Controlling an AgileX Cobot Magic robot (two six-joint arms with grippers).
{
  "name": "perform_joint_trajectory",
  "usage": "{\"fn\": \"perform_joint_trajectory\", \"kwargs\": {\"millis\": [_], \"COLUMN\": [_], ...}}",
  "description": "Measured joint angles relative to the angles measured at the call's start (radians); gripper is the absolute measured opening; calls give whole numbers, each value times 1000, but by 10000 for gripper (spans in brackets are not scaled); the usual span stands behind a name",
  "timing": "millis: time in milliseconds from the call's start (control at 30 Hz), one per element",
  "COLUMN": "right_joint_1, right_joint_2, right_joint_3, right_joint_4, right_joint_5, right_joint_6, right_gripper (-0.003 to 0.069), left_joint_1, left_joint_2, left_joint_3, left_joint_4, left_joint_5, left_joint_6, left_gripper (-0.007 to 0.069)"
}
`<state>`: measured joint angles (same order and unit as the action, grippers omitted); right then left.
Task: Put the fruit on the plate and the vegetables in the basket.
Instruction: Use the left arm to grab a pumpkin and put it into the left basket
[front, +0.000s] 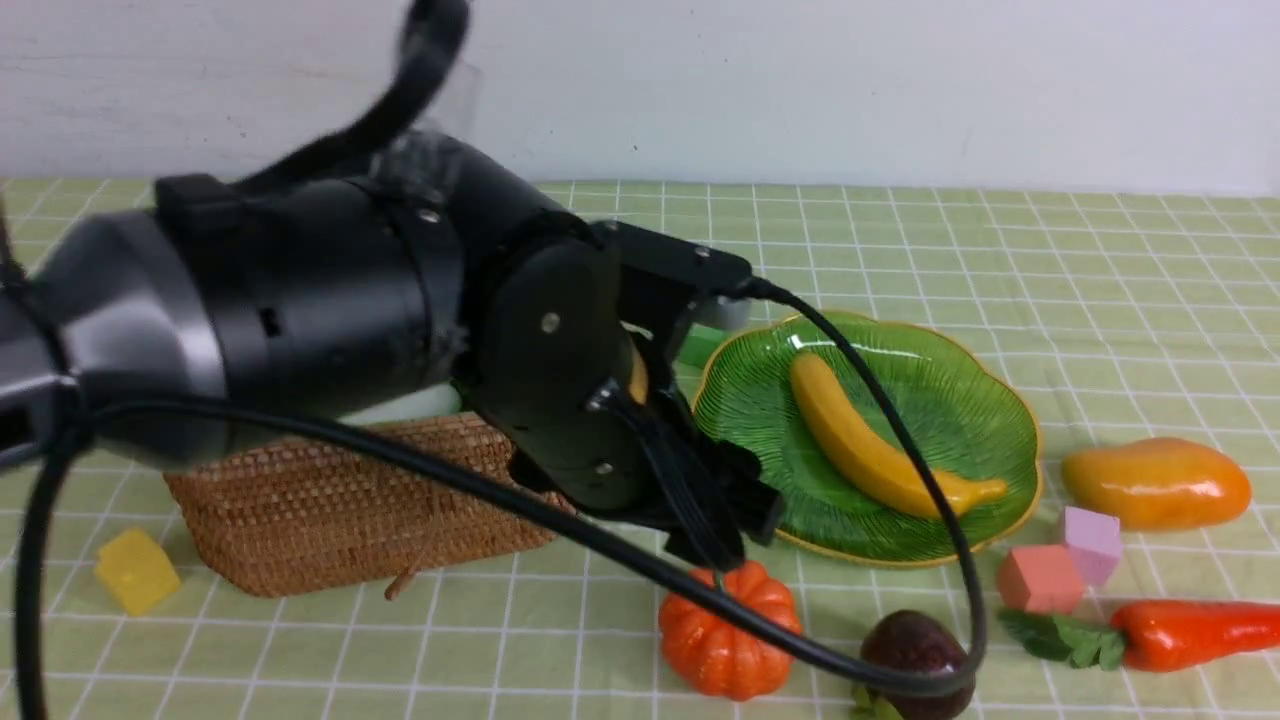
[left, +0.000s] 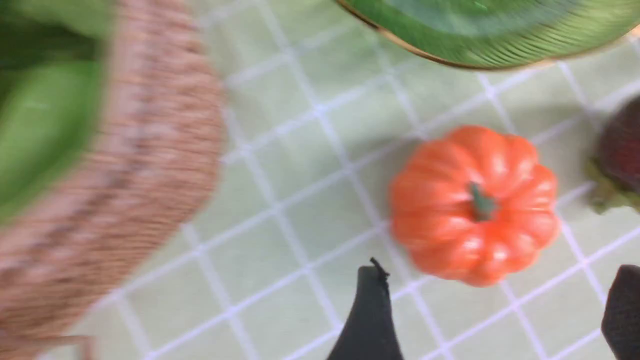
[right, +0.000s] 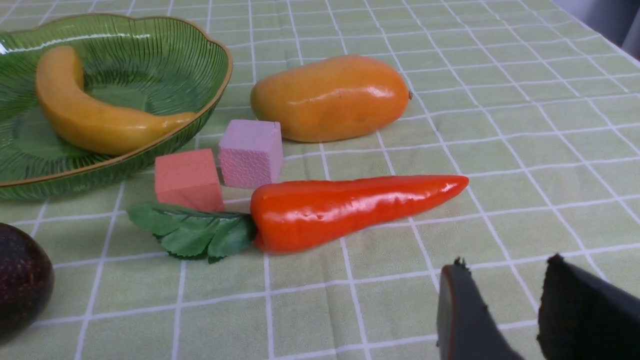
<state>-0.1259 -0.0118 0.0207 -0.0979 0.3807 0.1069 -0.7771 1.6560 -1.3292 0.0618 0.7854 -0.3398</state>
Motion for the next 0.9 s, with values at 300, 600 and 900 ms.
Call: {"fn": "perform_joint_trajectory", "kwargs": {"millis": [300,600,900], "right_joint_1": [0,0,0], "right_joint_2": [0,0,0], "right_joint_3": [0,0,0], "right_joint_4": [0,0,0], "right_joint_5": [0,0,0], "right_joint_6": [0,0,0], "right_gripper": [242,242,242], "left_joint_1": [-34,-34,-35], "left_joint_2": [192,341,358], "left_joint_3": [-157,-219,-235], "left_joint_4": [-32,-43,-42], "left_joint_5": [74,131,137], "left_joint_6": [-77,-89,-104], "left_gripper": [636,636,596]}}
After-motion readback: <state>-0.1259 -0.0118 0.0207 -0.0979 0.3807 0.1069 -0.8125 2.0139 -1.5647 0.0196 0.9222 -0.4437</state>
